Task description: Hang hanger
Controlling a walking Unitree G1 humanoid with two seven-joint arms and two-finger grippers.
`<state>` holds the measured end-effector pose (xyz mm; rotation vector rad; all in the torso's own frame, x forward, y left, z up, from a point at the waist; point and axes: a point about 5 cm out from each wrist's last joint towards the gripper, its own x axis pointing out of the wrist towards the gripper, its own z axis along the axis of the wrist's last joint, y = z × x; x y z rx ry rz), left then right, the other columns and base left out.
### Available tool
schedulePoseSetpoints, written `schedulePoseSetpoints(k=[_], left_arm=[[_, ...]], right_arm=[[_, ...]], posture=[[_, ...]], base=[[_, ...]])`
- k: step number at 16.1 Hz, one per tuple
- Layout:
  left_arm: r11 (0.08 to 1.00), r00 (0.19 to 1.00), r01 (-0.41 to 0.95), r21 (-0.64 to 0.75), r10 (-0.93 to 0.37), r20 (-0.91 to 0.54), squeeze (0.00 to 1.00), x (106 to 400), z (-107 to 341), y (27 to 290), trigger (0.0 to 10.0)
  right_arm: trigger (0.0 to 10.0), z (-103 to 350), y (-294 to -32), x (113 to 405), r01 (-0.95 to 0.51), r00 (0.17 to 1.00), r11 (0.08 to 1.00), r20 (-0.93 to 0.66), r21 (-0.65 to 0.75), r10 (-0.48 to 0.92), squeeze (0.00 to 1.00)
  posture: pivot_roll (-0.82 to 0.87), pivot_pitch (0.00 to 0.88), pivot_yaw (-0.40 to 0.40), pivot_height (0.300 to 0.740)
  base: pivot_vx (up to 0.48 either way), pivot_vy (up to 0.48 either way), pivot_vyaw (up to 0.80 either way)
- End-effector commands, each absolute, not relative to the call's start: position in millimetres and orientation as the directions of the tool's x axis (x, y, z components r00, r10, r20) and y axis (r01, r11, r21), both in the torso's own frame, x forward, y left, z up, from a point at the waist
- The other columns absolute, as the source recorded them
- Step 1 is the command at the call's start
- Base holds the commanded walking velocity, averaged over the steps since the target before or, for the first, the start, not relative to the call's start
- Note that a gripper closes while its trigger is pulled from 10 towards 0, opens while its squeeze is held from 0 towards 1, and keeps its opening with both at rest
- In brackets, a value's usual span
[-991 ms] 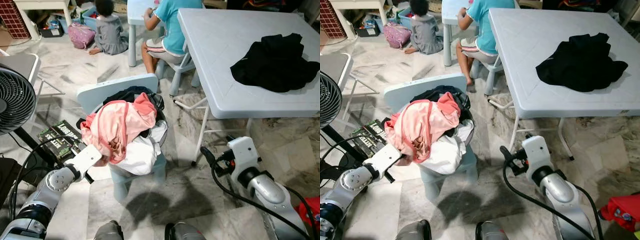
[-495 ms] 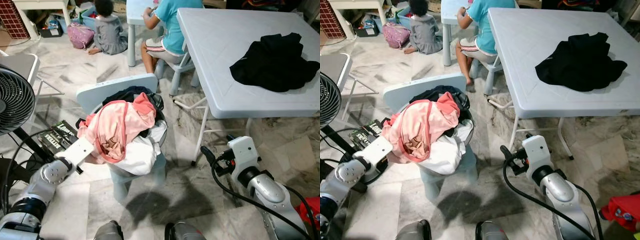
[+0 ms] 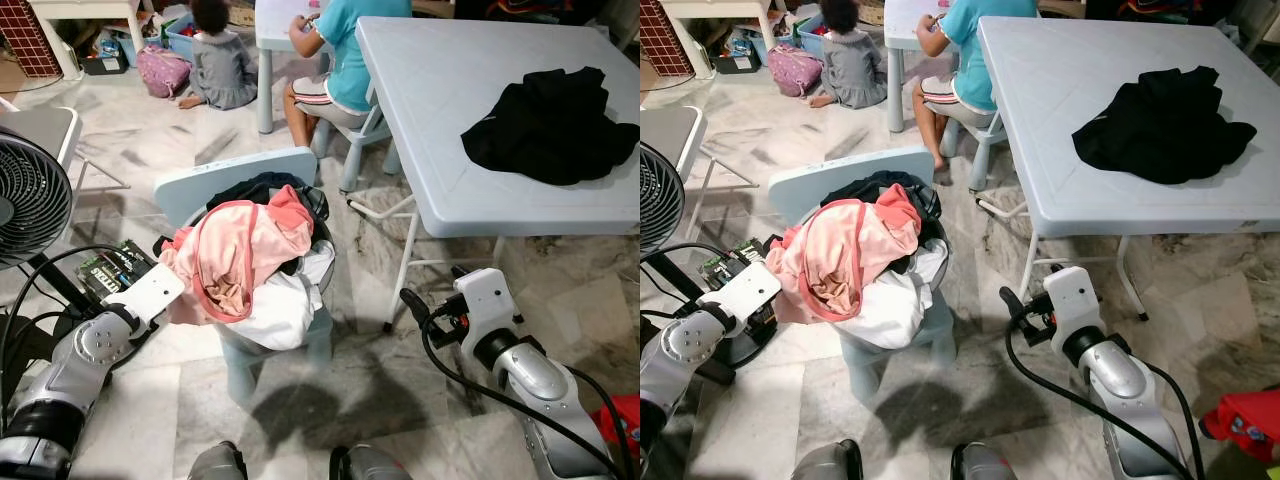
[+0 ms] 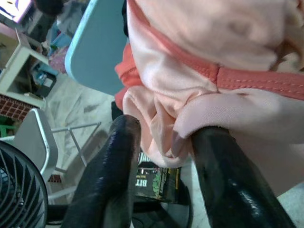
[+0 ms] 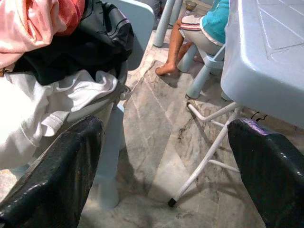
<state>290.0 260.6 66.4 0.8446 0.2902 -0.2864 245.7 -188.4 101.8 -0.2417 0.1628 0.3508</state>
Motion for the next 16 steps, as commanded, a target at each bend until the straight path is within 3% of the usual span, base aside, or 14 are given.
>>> schedulePoseSetpoints(k=[1, 5, 8, 11, 16], left_arm=[[0.656, 0.933, 0.327, 0.681, -0.111, -0.341, 1.0, 285, 68, 264, 10.0], [0.729, 0.905, 0.358, 0.584, -0.115, -0.411, 1.0, 249, 36, 252, 10.0], [0.769, 0.911, 0.283, 0.573, -0.029, -0.412, 1.0, 234, 22, 260, 10.0], [0.811, 0.959, 0.127, 0.571, 0.045, -0.278, 1.0, 238, 46, 271, 10.0], [0.836, 0.971, 0.158, 0.526, -0.035, -0.236, 1.0, 260, 70, 266, 10.0]], right_arm=[[10.0, 98, -193, 244, -0.353, 0.926, 0.912, -0.216, -0.21, 0.309, 0.0], [10.0, 95, -191, 245, -0.363, 0.921, 0.909, -0.226, -0.203, 0.317, 0.0], [10.0, 95, -189, 247, -0.371, 0.918, 0.906, -0.225, -0.202, 0.326, 0.0], [10.0, 94, -192, 248, -0.368, 0.919, 0.907, -0.226, -0.204, 0.322, 0.0], [10.0, 93, -187, 248, -0.378, 0.915, 0.904, -0.229, -0.197, 0.333, 0.0]], posture=[[-0.06, 0.126, -0.043, 0.74], [-0.05, 0.129, -0.047, 0.74], [-0.04, 0.128, -0.05, 0.74], [-0.04, 0.133, -0.051, 0.74], [-0.03, 0.143, -0.058, 0.74]], base=[[0.0, 0.0, 0.0], [0.0, 0.0, 0.0], [0.0, 0.0, 0.0], [0.0, 0.0, 0.0], [0.0, 0.0, 0.0]])
